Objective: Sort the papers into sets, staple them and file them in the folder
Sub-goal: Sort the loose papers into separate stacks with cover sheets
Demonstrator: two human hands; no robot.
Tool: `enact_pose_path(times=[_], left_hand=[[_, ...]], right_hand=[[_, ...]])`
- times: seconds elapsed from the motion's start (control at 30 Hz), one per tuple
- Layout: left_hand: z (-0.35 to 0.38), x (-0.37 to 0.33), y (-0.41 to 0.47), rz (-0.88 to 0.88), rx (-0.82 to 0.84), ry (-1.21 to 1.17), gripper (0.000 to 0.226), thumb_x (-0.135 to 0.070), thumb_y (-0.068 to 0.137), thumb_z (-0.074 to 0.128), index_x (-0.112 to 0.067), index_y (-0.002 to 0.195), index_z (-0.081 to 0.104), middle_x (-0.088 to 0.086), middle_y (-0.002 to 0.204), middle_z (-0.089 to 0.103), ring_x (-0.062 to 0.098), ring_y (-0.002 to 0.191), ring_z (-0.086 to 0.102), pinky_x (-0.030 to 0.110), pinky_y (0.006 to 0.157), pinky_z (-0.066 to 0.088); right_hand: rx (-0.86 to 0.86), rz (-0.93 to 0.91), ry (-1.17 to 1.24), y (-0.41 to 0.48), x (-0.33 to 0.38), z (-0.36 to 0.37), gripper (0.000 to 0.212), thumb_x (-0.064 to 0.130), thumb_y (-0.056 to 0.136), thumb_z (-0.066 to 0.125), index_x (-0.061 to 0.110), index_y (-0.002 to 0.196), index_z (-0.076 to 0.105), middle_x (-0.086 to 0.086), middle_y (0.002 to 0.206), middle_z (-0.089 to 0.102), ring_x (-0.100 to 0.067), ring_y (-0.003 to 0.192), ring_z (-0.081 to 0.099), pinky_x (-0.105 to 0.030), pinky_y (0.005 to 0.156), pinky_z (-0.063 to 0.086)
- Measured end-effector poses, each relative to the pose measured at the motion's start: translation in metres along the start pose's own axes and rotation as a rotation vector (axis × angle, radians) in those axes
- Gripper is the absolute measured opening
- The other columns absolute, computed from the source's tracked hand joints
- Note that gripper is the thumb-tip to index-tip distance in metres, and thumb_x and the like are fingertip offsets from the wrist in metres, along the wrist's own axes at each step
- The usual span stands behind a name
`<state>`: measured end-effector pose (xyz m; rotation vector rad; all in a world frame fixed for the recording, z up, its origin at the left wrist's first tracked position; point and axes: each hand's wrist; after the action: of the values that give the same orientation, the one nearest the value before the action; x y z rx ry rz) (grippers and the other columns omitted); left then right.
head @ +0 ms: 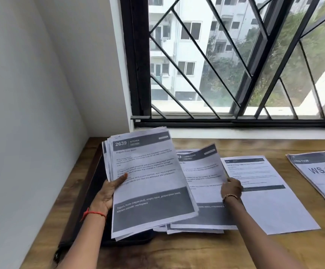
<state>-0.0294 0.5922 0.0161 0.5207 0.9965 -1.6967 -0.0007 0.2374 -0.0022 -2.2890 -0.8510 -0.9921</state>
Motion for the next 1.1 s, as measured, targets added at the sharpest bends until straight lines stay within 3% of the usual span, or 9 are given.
enact_pose_path(times=[0.13,0.27,0.37,0.53,0.67,0.77,0.97,1.03,1.1], left_hand=[[0.005,0.003,0.003,-0.002,0.011,0.016,0.095,-0.016,0.021,0.097,-0.003,0.109,0.063,0.02,0.104,0.068,0.034,0.087,0.069,0.045,0.065,0.058],[0.013,0.006,0.003,-0.006,0.022,0.028,0.085,-0.01,0.03,0.095,-0.001,0.108,0.061,0.019,0.095,0.071,0.033,0.083,0.07,0.043,0.06,0.058],[0.017,0.01,0.004,-0.009,0.025,0.034,0.102,-0.019,0.016,0.097,-0.001,0.109,0.06,0.02,0.096,0.071,0.033,0.083,0.07,0.043,0.06,0.058],[0.018,0.01,0.006,0.003,0.01,0.009,0.108,-0.03,0.019,0.097,-0.004,0.116,0.058,0.021,0.105,0.068,0.033,0.091,0.068,0.045,0.066,0.058],[0.013,0.009,0.007,0.01,-0.021,0.008,0.11,-0.03,0.022,0.097,-0.001,0.12,0.056,0.021,0.106,0.068,0.033,0.092,0.068,0.045,0.068,0.058],[0.01,0.009,0.01,0.023,-0.043,0.012,0.11,-0.029,0.024,0.097,-0.001,0.122,0.056,0.02,0.105,0.068,0.032,0.09,0.069,0.045,0.069,0.058],[0.001,0.004,0.012,0.042,-0.076,0.0,0.097,-0.028,0.025,0.097,-0.006,0.113,0.061,0.014,0.097,0.072,0.027,0.081,0.071,0.04,0.064,0.059],[-0.003,0.002,0.012,0.059,-0.094,0.001,0.072,-0.021,0.049,0.091,-0.006,0.112,0.061,0.012,0.094,0.073,0.025,0.079,0.071,0.036,0.061,0.058],[-0.006,0.002,0.012,0.073,-0.101,-0.02,0.028,-0.01,0.083,0.064,-0.006,0.11,0.061,0.01,0.09,0.073,0.023,0.075,0.071,0.034,0.058,0.058]], right_hand=[[0.033,-0.262,-0.028,-0.017,0.018,0.015,0.029,0.013,0.086,0.061,-0.005,0.109,0.061,-0.024,0.107,0.062,-0.035,0.102,0.058,-0.037,0.087,0.043],[0.394,-0.313,0.357,-0.043,0.055,0.018,0.017,0.015,0.082,0.069,-0.001,0.087,0.066,-0.01,0.069,0.062,-0.016,0.055,0.059,-0.027,0.048,0.049],[0.641,-0.238,0.361,-0.048,0.067,0.025,0.031,-0.003,0.068,0.077,-0.001,0.096,0.063,-0.007,0.065,0.06,-0.011,0.049,0.056,-0.02,0.043,0.046],[0.589,-0.204,0.372,-0.042,0.066,0.032,0.022,-0.014,0.066,0.072,0.002,0.076,0.063,-0.013,0.076,0.063,-0.022,0.063,0.059,-0.028,0.057,0.052],[0.601,-0.187,0.383,-0.035,0.062,0.029,0.018,-0.015,0.073,0.064,-0.011,0.091,0.064,-0.012,0.074,0.065,-0.015,0.052,0.063,-0.026,0.051,0.054],[0.505,-0.149,0.368,-0.026,0.056,0.025,0.012,-0.011,0.075,0.063,0.0,0.078,0.067,-0.016,0.077,0.065,-0.023,0.061,0.06,-0.031,0.059,0.054],[-0.083,-0.057,0.153,-0.007,0.033,0.011,0.022,-0.008,0.084,0.05,-0.008,0.098,0.067,-0.025,0.103,0.066,-0.039,0.099,0.059,-0.035,0.08,0.045],[-0.176,-0.043,0.118,-0.003,0.022,0.006,0.024,-0.01,0.085,0.044,-0.008,0.1,0.063,-0.03,0.104,0.063,-0.043,0.099,0.058,-0.041,0.081,0.046],[-0.207,-0.062,0.085,0.001,0.012,0.005,0.026,-0.014,0.082,0.041,-0.009,0.099,0.06,-0.032,0.102,0.062,-0.043,0.096,0.058,-0.043,0.08,0.046]])
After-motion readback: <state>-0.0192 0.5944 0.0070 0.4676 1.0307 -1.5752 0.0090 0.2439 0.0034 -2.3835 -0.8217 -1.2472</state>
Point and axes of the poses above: each hand's wrist, its own y-axis towards the middle knuckle, its own z-axis out of the palm, x = y × z
